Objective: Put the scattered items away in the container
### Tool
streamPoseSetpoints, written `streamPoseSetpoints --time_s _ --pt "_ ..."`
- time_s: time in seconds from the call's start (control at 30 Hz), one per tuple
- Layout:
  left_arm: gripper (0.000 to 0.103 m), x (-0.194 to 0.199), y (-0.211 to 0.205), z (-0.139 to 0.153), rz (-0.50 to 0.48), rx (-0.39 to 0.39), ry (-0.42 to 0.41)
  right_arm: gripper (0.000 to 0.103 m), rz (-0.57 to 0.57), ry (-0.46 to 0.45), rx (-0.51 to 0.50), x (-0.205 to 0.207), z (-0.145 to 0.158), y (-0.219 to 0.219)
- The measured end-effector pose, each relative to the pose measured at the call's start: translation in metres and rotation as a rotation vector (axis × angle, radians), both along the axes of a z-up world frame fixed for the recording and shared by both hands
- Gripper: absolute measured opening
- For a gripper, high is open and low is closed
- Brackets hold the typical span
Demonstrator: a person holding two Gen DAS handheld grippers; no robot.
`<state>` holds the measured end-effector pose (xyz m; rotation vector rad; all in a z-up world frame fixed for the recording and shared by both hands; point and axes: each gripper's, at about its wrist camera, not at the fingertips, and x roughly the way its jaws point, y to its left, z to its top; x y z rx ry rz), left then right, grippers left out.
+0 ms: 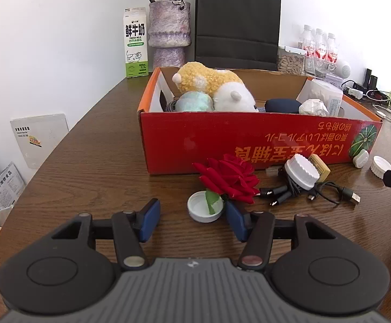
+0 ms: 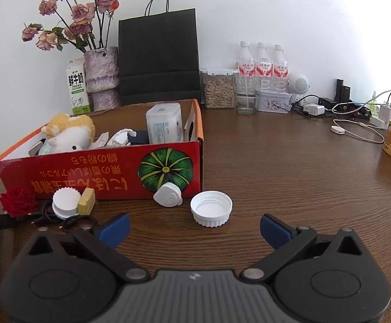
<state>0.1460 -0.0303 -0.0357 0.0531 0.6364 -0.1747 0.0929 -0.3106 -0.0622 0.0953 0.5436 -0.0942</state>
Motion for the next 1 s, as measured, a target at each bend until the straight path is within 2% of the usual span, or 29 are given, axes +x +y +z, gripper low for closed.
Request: streamPoseSetpoints --time_s 0.17,0.73,1.0 --pt "0.029 0.005 -0.003 0.000 -0.053 -0.028 0.013 0.103 0.000 0.005 0.007 0.001 0.000 -0.001" --pt "0.029 -0.024 0.004 0.029 -0.054 -0.032 -0.089 0.103 0.001 0.013 0.023 0.001 -0.001 -0.002" --pt "0.029 -0.021 0.004 0.028 -0.025 -0.044 -0.085 0.103 -0.002 0.011 0.030 0.002 -0.002 -0.004"
